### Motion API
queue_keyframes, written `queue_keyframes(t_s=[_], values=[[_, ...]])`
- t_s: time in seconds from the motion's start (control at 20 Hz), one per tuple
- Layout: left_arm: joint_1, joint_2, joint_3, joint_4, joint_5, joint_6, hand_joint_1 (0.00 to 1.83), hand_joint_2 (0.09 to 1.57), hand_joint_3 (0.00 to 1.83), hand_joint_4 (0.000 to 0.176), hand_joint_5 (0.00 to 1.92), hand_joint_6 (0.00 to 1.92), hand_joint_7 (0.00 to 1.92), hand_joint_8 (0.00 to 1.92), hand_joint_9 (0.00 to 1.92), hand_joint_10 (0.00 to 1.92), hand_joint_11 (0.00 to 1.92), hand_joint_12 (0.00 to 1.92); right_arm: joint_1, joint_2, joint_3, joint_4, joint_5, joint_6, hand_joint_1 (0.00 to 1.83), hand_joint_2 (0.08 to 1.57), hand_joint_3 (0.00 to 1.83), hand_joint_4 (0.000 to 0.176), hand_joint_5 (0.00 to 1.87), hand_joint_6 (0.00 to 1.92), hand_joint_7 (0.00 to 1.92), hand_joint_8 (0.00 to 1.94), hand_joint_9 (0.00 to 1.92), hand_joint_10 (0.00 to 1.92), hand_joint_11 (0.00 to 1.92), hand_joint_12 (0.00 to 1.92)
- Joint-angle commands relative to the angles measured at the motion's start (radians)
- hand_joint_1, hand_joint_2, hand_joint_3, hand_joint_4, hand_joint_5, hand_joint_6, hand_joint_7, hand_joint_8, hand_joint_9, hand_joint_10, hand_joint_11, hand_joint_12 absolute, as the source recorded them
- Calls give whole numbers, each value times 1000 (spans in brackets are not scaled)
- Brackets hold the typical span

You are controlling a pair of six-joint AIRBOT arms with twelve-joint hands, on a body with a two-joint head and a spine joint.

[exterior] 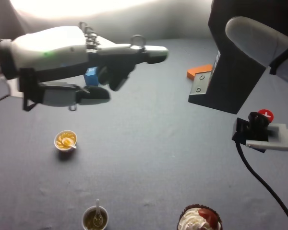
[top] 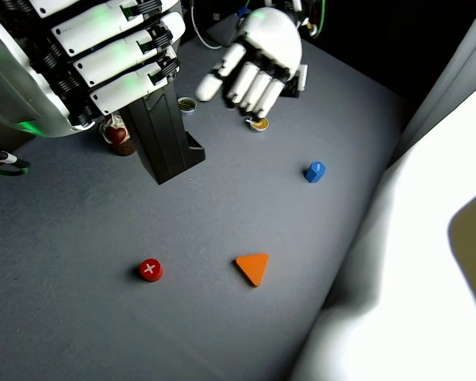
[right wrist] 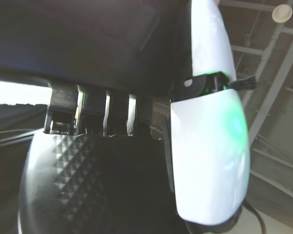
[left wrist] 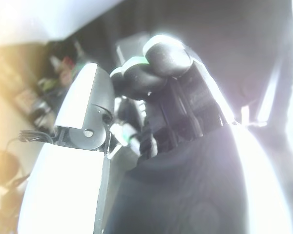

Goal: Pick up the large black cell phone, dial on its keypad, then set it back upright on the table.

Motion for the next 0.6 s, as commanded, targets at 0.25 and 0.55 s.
queue_keyframes(t_s=[0.25,0.55], values=[[-31,0,14,-94,-104,-5,1282,1323,0,122,59,1,590,1664,688,1921,687,1921,14,9,-4,-53,116,20,1366,1162,0,0,852,1044,885,1127,830,1436,747,1499],[-67,-59,-37,-100,-90,-8,1281,1325,0,130,59,0,584,1670,667,1921,637,1921,14,9,-4,-53,116,20,1366,1158,0,0,887,1024,892,1138,800,1423,684,1515]])
